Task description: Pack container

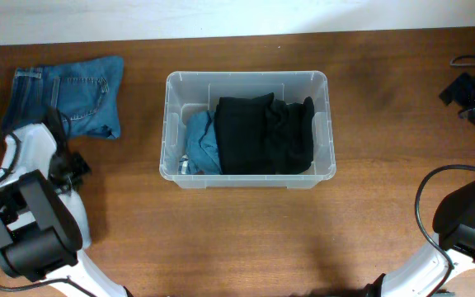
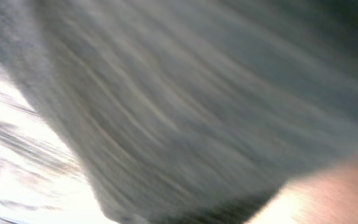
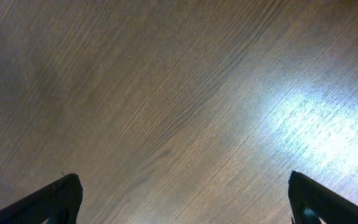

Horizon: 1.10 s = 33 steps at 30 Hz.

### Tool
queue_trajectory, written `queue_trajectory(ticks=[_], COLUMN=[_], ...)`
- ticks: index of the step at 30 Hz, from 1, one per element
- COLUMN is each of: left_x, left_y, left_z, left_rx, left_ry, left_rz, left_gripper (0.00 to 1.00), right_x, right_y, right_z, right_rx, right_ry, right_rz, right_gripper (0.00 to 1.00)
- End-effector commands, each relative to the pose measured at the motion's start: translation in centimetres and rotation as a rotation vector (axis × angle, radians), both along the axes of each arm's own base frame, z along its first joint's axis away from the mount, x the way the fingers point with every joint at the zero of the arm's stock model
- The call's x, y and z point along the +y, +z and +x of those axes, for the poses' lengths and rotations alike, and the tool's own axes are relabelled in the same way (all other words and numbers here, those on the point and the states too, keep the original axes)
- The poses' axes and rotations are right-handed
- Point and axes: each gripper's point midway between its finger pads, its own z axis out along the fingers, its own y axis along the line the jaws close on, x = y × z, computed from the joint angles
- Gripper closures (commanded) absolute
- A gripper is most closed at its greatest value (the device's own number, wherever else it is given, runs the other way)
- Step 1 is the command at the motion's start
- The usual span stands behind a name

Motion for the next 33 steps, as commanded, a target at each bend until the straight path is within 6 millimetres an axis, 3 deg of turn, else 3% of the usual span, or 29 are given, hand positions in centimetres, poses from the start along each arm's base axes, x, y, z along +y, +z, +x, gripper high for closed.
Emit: queue_trajectory(ticks=[1, 7, 14, 20, 22, 23, 25, 33], left_x=[-1.4, -2.1, -3.4, -6.7, -8.2, -9.7, -11.2, -16.4], left_y=[5.0, 12.7, 20.0, 26.2, 28.9, 31.3, 33.7, 41.3], left_z=[4.3, 7.0, 6.0, 4.5, 4.0, 3.6, 3.2, 2.5], left_rx=[-0.206, -0.434, -0.611, -0.772, -0.850, -0.918, -0.987, -1.209], left_ry=[0.001, -0.027, -0.080, -0.168, -0.212, -0.255, -0.300, -0.451], left_rz=[-0.094, -0.105, -0.041, -0.003, 0.009, 0.016, 0.019, -0.003], left_gripper=[0.99, 1.00, 0.99, 0.99, 1.00, 0.99, 0.99, 0.99], right_x=[-0.3, -0.3, -0.3, -0.3, -0.3, -0.3, -0.3, -0.3], right_y=[-0.6, -0.6, -0.6, -0.6, -0.6, -0.6, -0.6, -0.6], right_z=[-0.2, -0.2, -0.2, -0.2, -0.2, -0.2, -0.2, -0.2], right_rx=[0.022, 0.022, 0.022, 0.022, 0.022, 0.022, 0.022, 0.022], right_ry=[-0.011, -0.011, -0.011, -0.011, -0.011, -0.011, -0.011, -0.011], right_rz=[-0.007, -0.007, -0.007, -0.007, -0.007, -0.007, -0.007, -0.007], right_gripper=[0.01, 0.02, 0.02, 0.02, 0.02, 0.01, 0.02, 0.02])
